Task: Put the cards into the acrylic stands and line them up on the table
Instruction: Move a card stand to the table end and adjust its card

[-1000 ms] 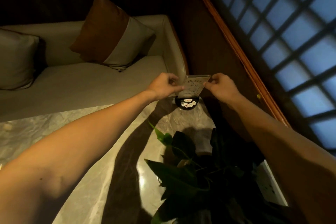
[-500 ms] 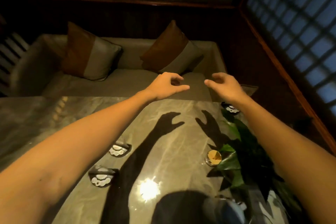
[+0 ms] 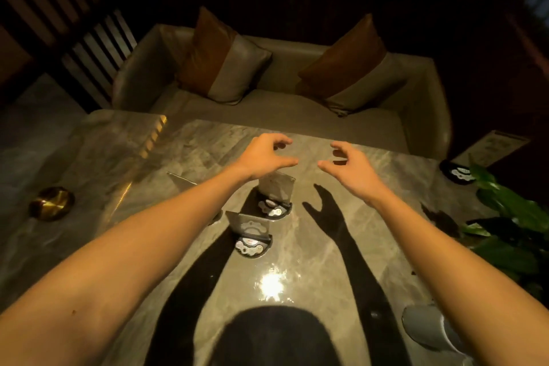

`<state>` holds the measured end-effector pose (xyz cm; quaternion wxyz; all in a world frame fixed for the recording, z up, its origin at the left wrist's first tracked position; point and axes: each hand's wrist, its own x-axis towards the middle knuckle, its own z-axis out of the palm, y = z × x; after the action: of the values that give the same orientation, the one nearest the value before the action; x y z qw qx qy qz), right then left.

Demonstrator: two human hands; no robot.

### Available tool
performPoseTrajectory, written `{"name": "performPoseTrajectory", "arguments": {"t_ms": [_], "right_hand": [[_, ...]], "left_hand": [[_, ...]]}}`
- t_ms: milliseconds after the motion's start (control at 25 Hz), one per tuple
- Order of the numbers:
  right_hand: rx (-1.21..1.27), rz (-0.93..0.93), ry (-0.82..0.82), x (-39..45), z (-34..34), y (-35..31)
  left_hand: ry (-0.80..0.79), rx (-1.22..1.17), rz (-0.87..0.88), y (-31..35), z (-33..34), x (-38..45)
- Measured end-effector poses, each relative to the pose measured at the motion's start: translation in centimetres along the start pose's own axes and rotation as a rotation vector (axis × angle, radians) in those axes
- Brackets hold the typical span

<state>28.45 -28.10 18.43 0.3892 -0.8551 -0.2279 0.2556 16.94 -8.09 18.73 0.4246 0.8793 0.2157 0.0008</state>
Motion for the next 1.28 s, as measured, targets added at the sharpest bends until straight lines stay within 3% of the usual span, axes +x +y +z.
{"name": "performPoseTrajectory", "arguments": {"t_ms": [360, 600, 960, 1280], "right_hand": [[-0.052, -0.001, -0.138, -0.2, 9.3, 2.0], [-0.048, -0.002, -0.023, 1.1, 10.5, 2.9], [-0.109, -0.015, 0.01, 3.1, -0.5, 3.3], [-0.078, -0.012, 0.111, 4.6, -13.0, 6.6]], "left_hand": [[-0.071, 0.085, -0.13, -8.5, 0.2, -0.6], [-0.022, 0.04, -0.061, -9.1, 0.6, -0.2], [-0.064, -0.048, 0.078, -0.6, 2.2, 3.6], [-0.035, -0.196, 0.134, 8.8, 8.3, 10.5]]}}
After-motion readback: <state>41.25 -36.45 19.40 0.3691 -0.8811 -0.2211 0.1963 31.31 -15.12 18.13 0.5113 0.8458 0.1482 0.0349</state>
